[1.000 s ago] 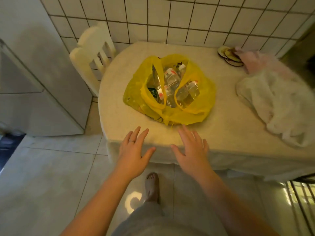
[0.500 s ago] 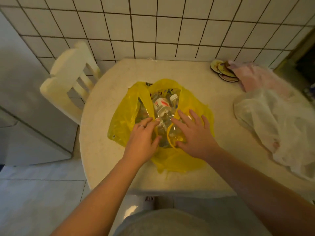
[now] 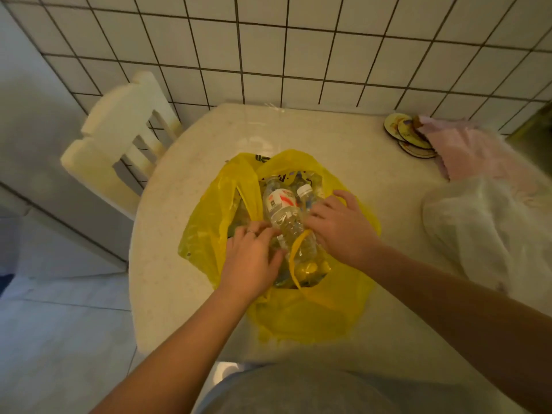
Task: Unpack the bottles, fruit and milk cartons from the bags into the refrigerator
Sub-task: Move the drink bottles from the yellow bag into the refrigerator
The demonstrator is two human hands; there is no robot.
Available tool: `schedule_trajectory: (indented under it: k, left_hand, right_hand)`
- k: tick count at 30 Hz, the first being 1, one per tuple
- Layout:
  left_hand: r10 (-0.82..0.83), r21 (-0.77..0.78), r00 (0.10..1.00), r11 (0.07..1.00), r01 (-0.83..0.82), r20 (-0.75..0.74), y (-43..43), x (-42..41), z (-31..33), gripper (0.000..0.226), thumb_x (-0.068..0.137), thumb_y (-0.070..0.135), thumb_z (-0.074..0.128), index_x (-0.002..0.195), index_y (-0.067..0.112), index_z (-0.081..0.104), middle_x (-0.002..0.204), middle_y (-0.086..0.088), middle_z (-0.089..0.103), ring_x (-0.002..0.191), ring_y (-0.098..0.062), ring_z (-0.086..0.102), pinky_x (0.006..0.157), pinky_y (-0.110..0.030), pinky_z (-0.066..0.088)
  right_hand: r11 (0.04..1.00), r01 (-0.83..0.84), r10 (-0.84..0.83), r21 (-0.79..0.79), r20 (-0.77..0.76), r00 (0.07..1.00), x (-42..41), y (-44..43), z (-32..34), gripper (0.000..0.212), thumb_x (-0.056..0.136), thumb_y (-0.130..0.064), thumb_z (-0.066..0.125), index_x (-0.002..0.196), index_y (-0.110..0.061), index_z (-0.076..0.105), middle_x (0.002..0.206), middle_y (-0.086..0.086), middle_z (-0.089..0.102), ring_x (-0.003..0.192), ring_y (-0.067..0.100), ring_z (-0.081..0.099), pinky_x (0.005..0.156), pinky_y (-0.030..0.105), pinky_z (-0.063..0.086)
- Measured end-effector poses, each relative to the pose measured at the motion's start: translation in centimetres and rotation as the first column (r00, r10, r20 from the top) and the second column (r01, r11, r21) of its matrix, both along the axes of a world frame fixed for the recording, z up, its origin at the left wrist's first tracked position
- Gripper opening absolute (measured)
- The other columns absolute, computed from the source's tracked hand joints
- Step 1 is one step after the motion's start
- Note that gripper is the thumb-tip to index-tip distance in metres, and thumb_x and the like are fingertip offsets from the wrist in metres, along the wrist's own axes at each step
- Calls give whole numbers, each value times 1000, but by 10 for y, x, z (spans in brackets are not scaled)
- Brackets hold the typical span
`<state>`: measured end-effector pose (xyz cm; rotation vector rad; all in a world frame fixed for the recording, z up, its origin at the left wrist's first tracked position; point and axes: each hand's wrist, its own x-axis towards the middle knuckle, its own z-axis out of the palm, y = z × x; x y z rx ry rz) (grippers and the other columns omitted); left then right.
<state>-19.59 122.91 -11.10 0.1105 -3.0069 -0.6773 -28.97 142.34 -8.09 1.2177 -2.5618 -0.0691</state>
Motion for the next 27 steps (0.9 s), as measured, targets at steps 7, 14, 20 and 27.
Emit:
schedule_trajectory:
  k: [7, 14, 20, 27]
  left_hand:
    - [56, 70, 989, 996, -47, -140, 64, 15, 14, 45, 94, 60, 40, 117, 32, 67, 132, 8, 61, 133, -22, 46, 110, -49, 35]
    - [-33, 191, 999, 981, 28, 22, 145, 14, 15, 26, 94, 49, 53, 111, 29, 57, 91, 2, 66, 84, -21, 63, 69, -38, 52]
    - [-88, 100, 995, 992, 82, 57, 193, 12, 6, 32, 96, 45, 54, 121, 27, 59, 109, 3, 65, 100, -22, 59, 74, -38, 51]
    - [-144, 187, 984, 975, 123, 102, 220, 20, -1, 36, 96, 42, 54, 125, 25, 64, 117, 1, 69, 104, -20, 65, 83, -36, 54]
  right_hand:
    - [982, -51, 49, -182, -13, 999, -20, 57, 15, 20, 84, -25, 51, 89, -25, 70, 93, -6, 67, 96, 24, 63, 107, 46, 27]
    - [973, -63, 80, -224, 72, 994, -31, 120, 0, 25, 79, -20, 46, 88, -25, 69, 92, -5, 65, 95, 22, 63, 107, 45, 25]
    - [989, -6, 38, -150, 216, 976, -42, 176, -30, 24, 80, -21, 46, 86, -28, 69, 93, -8, 66, 96, 20, 64, 106, 45, 25]
    - [985, 67, 18, -157, 489, 872, -42, 199, -48, 56, 77, -23, 27, 112, -28, 71, 119, -9, 69, 122, 19, 59, 111, 52, 21]
